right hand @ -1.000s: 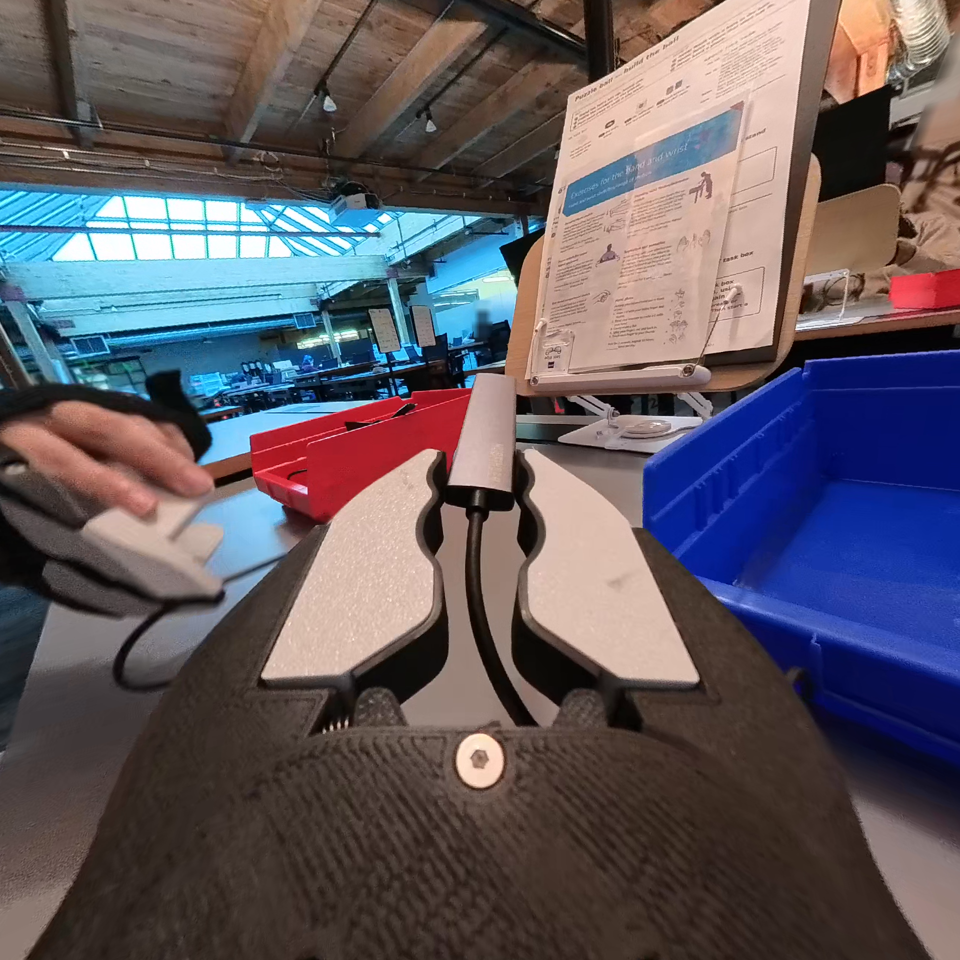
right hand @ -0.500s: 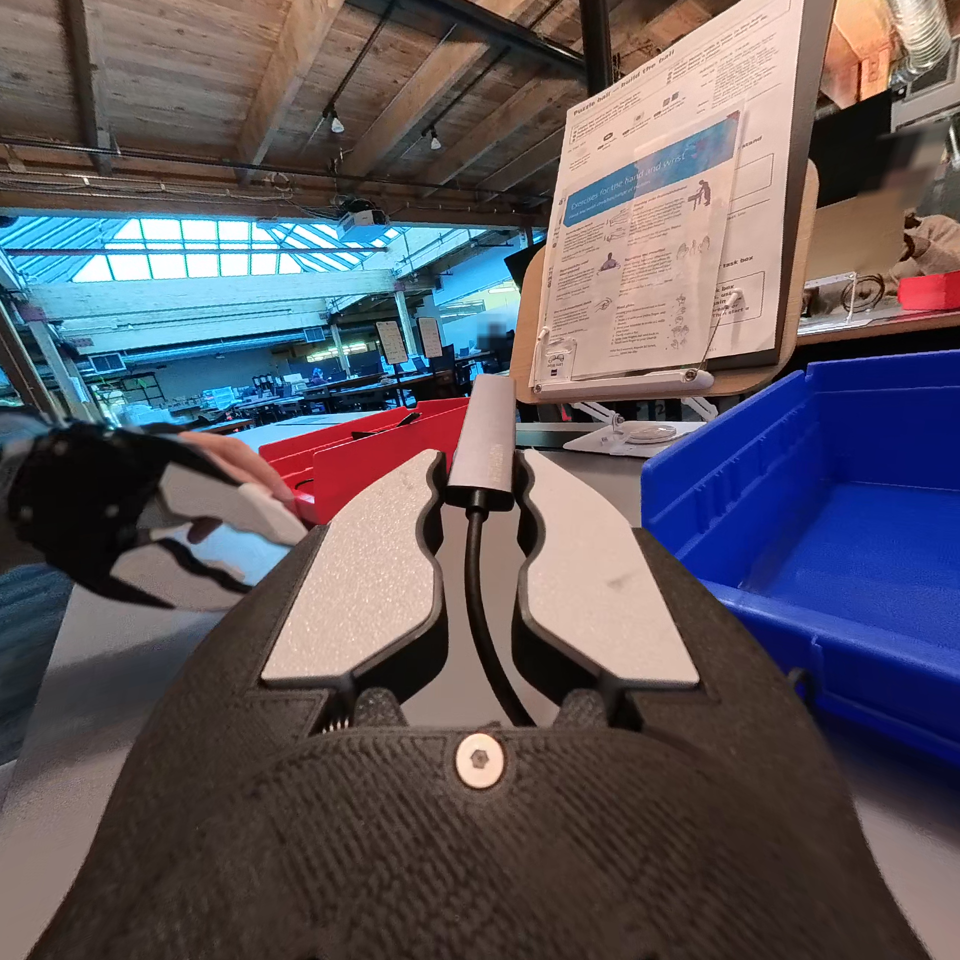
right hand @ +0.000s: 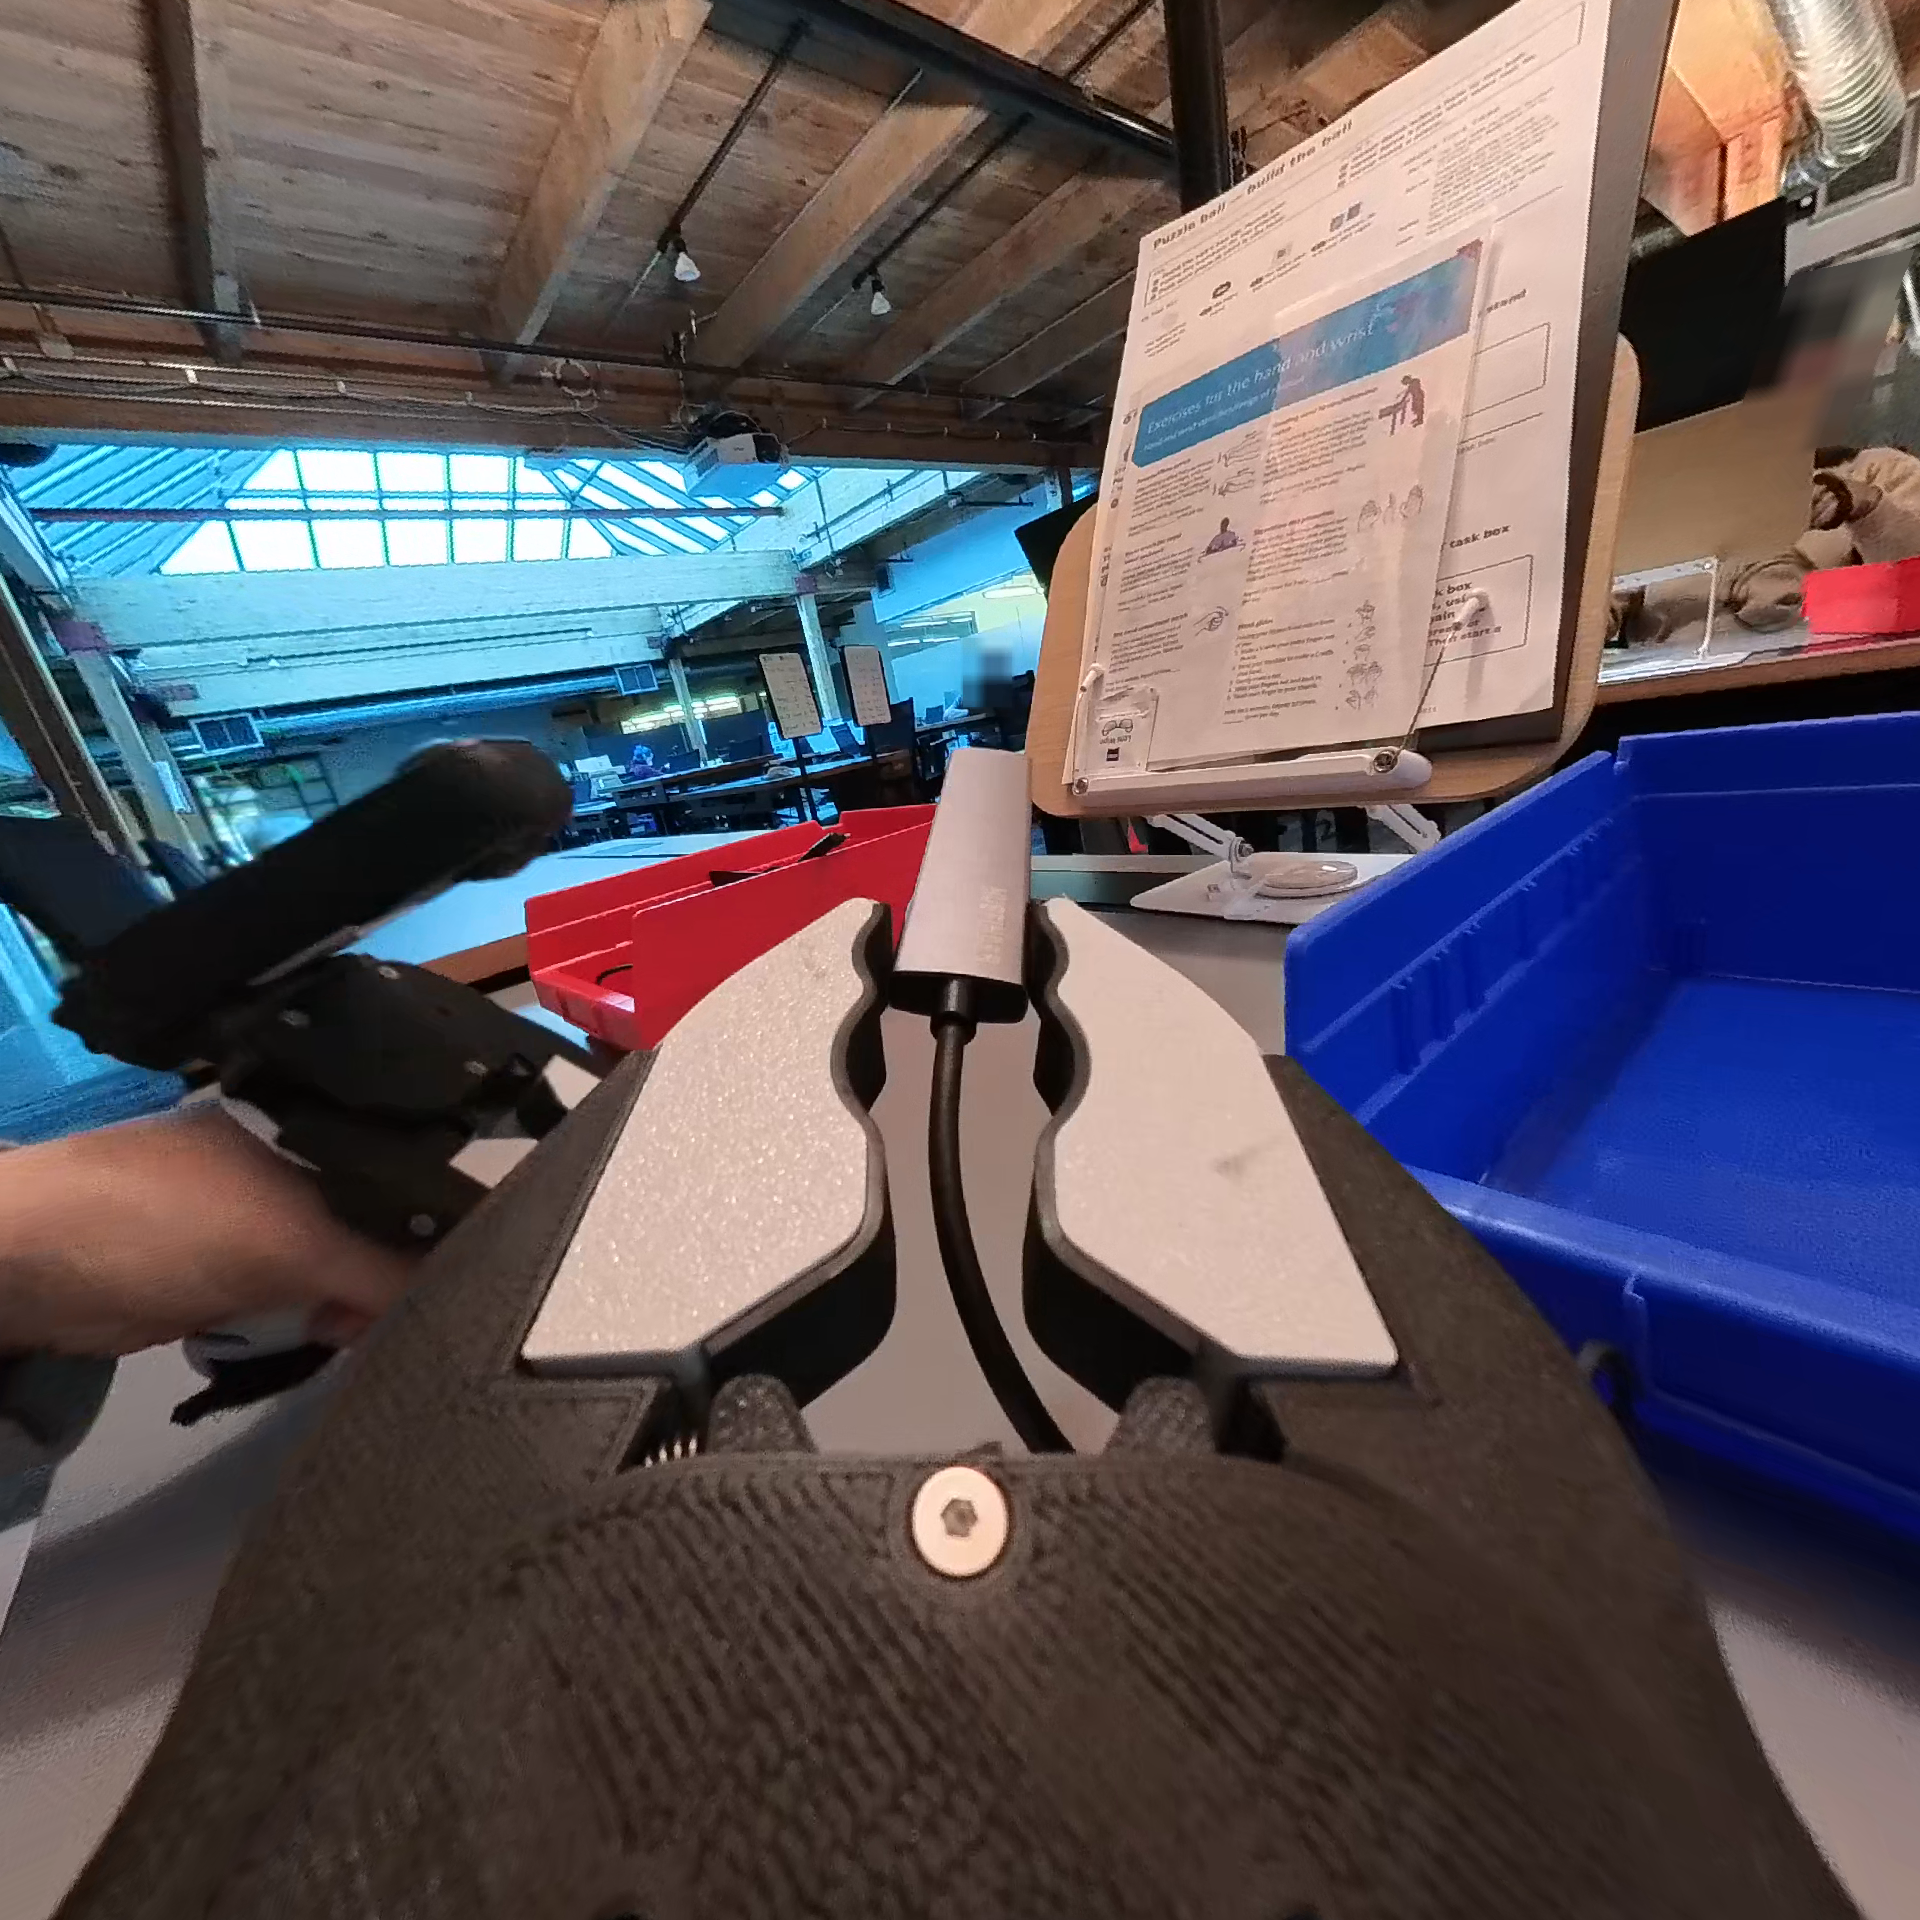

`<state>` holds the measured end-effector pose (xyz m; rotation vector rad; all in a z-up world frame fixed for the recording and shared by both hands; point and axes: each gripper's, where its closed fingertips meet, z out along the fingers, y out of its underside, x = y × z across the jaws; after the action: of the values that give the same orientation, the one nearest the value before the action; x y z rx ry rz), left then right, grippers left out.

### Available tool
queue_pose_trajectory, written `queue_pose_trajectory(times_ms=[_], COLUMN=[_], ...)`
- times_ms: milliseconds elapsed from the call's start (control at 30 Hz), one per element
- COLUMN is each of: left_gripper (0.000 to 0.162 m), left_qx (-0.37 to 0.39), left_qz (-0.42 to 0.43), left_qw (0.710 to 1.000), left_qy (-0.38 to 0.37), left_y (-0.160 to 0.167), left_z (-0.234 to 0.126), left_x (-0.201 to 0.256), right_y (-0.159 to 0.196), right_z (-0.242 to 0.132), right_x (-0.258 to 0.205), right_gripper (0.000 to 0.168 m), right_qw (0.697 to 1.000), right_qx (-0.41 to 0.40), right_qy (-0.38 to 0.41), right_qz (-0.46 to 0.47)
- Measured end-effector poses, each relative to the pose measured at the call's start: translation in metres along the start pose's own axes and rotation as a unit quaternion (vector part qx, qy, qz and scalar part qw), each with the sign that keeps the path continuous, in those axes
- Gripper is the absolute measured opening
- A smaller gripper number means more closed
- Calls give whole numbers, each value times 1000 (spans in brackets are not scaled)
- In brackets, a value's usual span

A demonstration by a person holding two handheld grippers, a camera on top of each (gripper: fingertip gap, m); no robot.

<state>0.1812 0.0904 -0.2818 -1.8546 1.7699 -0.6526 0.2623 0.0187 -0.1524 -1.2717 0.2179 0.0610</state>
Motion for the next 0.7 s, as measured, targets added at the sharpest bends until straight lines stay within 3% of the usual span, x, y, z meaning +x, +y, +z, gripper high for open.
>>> queue_pose_trajectory(times_ms=[100, 200, 267, 400, 567, 700], left_gripper=[32, 15, 14, 12, 12, 13], left_qx=[-3, 8, 13, 13, 20, 20], left_qz=[10, 44, 73, 148, 299, 318], left_qw=[999, 997, 995, 989, 940, 936], left_qy=[-30, -66, -69, 25, 165, 148], left_y=[2, -3, -6, -9, 3, 5], left_z=[8, 11, 13, 16, 6, 3], left_x=[-3, -5, -4, 5, 20, 14], right_y=[0, 0, 0, 0, 0, 1], right_z=[0, 0, 0, 0, 0, 0], right_x=[-1, -2, -2, -2, -2, -3], right_gripper=[25, 25, 25, 25, 25, 25], right_qw=[1000, 1000, 1000, 1000, 1000, 1000], right_qx=[-2, -2, -2, -1, -1, -3], right_qy=[-1, -4, -4, -8, -9, -8], right_qz=[-2, -3, -3, -1, -1, -3])
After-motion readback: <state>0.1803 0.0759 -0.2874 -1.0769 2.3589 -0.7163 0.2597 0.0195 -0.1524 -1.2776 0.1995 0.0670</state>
